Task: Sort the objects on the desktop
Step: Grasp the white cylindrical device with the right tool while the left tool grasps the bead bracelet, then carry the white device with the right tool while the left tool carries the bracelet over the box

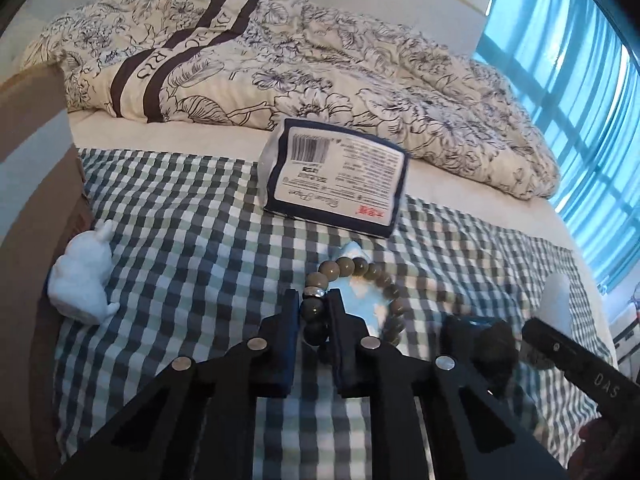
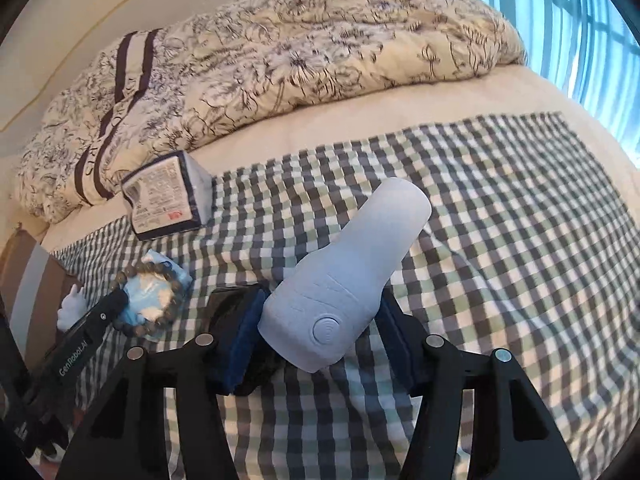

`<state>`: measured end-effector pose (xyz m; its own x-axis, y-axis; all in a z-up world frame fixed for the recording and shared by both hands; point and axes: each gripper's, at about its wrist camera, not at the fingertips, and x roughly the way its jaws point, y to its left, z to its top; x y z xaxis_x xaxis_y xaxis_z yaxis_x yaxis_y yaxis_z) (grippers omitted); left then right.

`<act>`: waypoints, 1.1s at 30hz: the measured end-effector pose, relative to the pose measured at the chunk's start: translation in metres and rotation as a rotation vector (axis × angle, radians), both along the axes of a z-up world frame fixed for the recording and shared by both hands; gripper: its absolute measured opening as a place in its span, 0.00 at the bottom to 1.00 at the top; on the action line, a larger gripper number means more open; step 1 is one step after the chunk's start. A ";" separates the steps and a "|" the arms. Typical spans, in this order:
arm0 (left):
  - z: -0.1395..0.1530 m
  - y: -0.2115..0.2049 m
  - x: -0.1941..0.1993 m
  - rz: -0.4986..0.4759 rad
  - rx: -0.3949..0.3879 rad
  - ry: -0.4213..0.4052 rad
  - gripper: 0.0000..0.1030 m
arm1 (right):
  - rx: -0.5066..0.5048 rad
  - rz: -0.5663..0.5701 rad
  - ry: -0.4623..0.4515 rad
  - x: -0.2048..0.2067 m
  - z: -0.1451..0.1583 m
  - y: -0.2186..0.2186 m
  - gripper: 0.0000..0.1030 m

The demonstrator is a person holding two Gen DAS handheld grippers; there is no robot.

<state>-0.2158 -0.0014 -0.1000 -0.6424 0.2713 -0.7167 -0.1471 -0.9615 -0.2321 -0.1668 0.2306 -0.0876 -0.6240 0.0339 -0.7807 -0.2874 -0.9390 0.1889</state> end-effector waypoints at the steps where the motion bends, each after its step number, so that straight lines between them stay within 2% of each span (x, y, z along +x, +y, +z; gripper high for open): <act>1: 0.004 0.000 0.006 -0.003 0.008 0.009 0.11 | 0.007 0.002 0.008 0.003 0.004 -0.001 0.55; 8: 0.033 -0.004 0.044 -0.015 0.008 0.077 0.11 | 0.027 0.028 0.047 0.023 0.029 -0.006 0.55; 16: 0.050 -0.023 0.082 0.030 0.025 0.128 0.11 | 0.050 0.088 0.082 0.056 0.058 -0.020 0.55; 19: 0.053 -0.027 0.093 0.040 0.027 0.122 0.11 | 0.068 0.117 0.092 0.072 0.066 -0.028 0.55; 23: 0.061 -0.031 0.110 0.063 0.025 0.102 0.11 | 0.081 0.164 0.078 0.091 0.069 -0.039 0.55; 27: 0.080 -0.030 0.131 0.062 -0.006 0.117 0.11 | 0.082 0.210 0.067 0.111 0.069 -0.047 0.55; 33: 0.112 -0.028 0.162 0.064 -0.003 0.163 0.11 | 0.072 0.291 0.075 0.138 0.077 -0.063 0.55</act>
